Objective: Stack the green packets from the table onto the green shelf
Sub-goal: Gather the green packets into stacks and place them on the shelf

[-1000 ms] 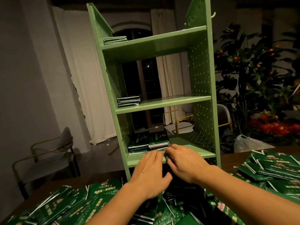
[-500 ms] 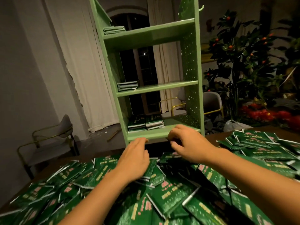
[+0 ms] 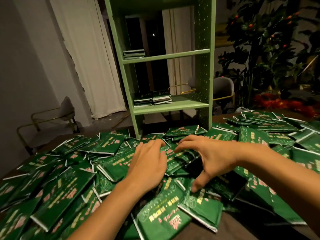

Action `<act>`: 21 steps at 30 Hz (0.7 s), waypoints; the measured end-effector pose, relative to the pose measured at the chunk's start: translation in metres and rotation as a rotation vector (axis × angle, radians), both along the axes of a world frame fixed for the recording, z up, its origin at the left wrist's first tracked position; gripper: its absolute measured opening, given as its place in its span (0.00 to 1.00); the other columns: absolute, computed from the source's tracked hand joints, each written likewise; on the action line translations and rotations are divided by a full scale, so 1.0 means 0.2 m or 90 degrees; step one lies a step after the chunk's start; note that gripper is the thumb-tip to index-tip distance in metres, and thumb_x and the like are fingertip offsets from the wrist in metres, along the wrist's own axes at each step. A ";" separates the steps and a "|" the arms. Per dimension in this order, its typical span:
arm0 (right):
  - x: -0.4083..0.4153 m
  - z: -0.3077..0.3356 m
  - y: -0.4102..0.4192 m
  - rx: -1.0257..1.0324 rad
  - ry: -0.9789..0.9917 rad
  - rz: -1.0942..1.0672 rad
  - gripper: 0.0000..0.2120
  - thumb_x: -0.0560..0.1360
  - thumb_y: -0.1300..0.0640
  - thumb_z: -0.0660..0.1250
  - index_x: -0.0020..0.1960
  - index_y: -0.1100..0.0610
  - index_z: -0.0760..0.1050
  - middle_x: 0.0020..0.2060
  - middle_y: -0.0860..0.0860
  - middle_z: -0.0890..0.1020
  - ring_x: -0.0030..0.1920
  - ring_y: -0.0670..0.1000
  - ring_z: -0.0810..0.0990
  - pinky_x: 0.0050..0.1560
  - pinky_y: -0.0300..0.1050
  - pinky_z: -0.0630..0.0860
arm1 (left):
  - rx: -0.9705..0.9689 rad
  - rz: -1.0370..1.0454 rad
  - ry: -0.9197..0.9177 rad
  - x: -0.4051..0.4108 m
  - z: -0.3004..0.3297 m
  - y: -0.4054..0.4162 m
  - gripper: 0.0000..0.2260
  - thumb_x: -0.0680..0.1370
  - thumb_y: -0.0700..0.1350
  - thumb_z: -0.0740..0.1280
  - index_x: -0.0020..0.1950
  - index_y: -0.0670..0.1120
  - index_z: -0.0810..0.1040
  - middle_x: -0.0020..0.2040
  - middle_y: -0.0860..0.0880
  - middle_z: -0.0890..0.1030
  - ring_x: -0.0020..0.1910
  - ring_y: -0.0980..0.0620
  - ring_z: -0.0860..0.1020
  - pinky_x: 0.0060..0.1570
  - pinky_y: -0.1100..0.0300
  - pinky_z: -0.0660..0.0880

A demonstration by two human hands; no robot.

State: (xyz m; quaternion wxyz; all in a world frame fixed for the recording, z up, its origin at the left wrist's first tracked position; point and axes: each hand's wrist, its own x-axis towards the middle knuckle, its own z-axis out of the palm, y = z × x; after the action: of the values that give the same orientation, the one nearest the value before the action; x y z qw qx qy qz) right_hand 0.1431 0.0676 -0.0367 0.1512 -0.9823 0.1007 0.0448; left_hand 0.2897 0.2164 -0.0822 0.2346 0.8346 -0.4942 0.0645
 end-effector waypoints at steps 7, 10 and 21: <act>-0.12 -0.05 -0.05 -0.039 0.003 -0.128 0.55 0.59 0.36 0.80 0.79 0.42 0.56 0.71 0.46 0.63 0.73 0.52 0.64 0.73 0.50 0.64 | 0.020 0.013 0.010 -0.07 -0.07 0.02 0.18 0.82 0.60 0.59 0.68 0.54 0.70 0.64 0.54 0.77 0.63 0.51 0.71 0.63 0.54 0.67; -0.09 -0.11 -0.05 0.029 -0.093 -0.142 0.46 0.62 0.39 0.80 0.75 0.46 0.66 0.68 0.47 0.72 0.64 0.47 0.72 0.66 0.43 0.70 | -0.014 -0.004 0.033 -0.05 -0.10 0.03 0.18 0.80 0.61 0.63 0.67 0.56 0.70 0.63 0.57 0.75 0.62 0.52 0.71 0.62 0.54 0.70; -0.06 -0.20 -0.08 -0.181 -0.127 -0.248 0.43 0.63 0.19 0.57 0.70 0.43 0.68 0.57 0.45 0.78 0.58 0.49 0.76 0.58 0.50 0.76 | -0.197 0.000 0.114 -0.03 -0.12 0.03 0.28 0.74 0.50 0.76 0.69 0.59 0.66 0.58 0.59 0.72 0.57 0.59 0.71 0.49 0.65 0.66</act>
State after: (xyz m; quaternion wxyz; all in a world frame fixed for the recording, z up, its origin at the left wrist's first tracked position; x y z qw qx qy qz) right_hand 0.1305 0.0517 -0.0770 0.0263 -0.9553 0.2780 -0.0971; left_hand 0.2831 0.2219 -0.1067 0.4035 0.7908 -0.4557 0.0648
